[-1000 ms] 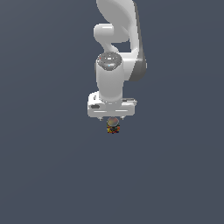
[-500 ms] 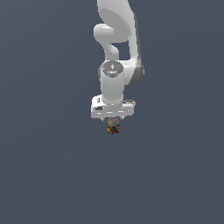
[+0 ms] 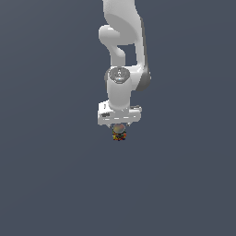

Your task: Pick up the object and move it to a goal position.

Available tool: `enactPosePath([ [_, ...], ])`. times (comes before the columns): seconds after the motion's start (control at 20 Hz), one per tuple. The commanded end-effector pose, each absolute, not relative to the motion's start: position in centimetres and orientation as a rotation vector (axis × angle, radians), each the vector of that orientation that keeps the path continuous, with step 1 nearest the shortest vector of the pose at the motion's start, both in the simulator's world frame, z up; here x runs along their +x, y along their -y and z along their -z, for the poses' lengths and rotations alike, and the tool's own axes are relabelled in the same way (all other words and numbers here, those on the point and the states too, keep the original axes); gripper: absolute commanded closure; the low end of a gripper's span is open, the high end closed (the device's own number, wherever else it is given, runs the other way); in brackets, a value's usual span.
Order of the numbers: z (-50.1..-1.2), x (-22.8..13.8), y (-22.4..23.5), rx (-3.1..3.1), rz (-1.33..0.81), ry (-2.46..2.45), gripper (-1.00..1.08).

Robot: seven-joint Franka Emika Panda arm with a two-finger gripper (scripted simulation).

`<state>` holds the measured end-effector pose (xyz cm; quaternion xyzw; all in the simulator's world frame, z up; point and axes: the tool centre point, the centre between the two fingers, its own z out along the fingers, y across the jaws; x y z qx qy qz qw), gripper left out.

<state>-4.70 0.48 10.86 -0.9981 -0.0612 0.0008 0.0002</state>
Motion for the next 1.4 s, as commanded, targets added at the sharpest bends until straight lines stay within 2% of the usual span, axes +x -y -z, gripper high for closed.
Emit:
enactPosePath([
  [0.0,-10.7,-4.7,-0.5,-3.135,-0.002,0.192,-0.92],
  [0.8,-5.8,-4.8,-0.5,-3.135,0.000,0.195,-0.92],
  [0.85,-5.8,-4.8,-0.5,-3.135,0.000,0.195,1.08],
  [1.35,-5.9,-4.8,-0.5,-3.135,0.000,0.195,1.08],
])
